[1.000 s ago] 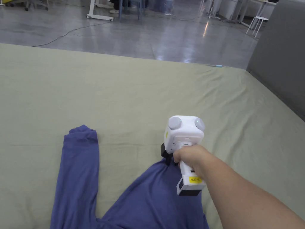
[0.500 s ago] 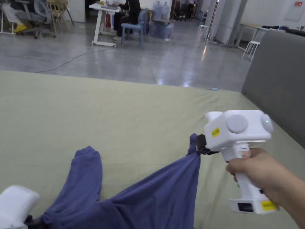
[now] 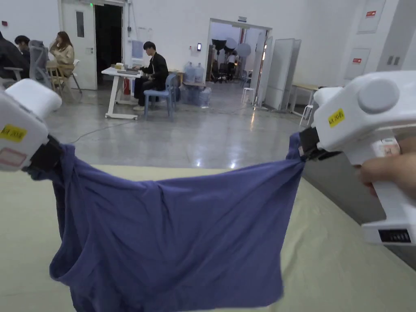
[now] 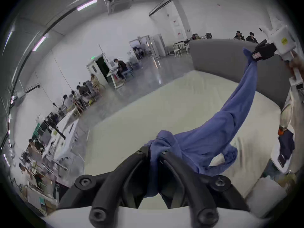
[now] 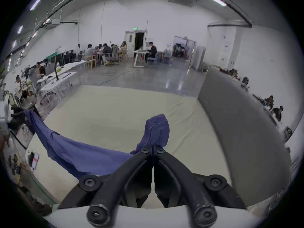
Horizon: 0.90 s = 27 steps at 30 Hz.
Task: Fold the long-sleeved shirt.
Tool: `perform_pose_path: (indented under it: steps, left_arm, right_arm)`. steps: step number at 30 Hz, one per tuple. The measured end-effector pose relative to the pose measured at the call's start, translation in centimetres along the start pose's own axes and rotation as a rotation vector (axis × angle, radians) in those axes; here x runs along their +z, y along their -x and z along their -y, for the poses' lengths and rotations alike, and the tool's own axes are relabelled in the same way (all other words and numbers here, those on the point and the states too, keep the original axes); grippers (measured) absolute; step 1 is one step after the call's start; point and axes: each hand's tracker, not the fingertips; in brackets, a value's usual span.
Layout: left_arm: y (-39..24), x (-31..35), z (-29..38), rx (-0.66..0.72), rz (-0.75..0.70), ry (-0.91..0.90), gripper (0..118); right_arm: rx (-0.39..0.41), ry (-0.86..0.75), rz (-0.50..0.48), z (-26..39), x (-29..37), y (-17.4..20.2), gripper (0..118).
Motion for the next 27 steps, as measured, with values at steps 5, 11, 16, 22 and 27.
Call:
perform_pose_path:
  steps: [5,11,16,22,27]
  left_arm:
    - [4.3,-1.7,-8.2,0.105,-0.05,-0.043,3]
    - [7.0,-3.7,-16.8,0.125,-0.161,-0.107,3]
    - [8.5,-4.3,-21.7,0.181,-0.213,-0.151,3]
    - [10.4,-5.6,-24.8,0.218,-0.24,-0.175,3]
    - [10.4,-7.3,-23.2,0.243,-0.229,-0.173,3]
  right_arm:
    - [-0.019,-0.064,0.108,-8.7,-2.0,-2.5,0]
    - [0.01,-0.098,0.246,-17.0,-4.4,-3.1,0]
    - [-0.044,-0.13,0.256,-21.6,-5.8,-4.1,0]
    - [-0.139,-0.182,0.244,-23.8,-5.0,-5.0,0]
    - [-0.161,-0.181,0.234,-23.0,-7.2,-6.3,0]
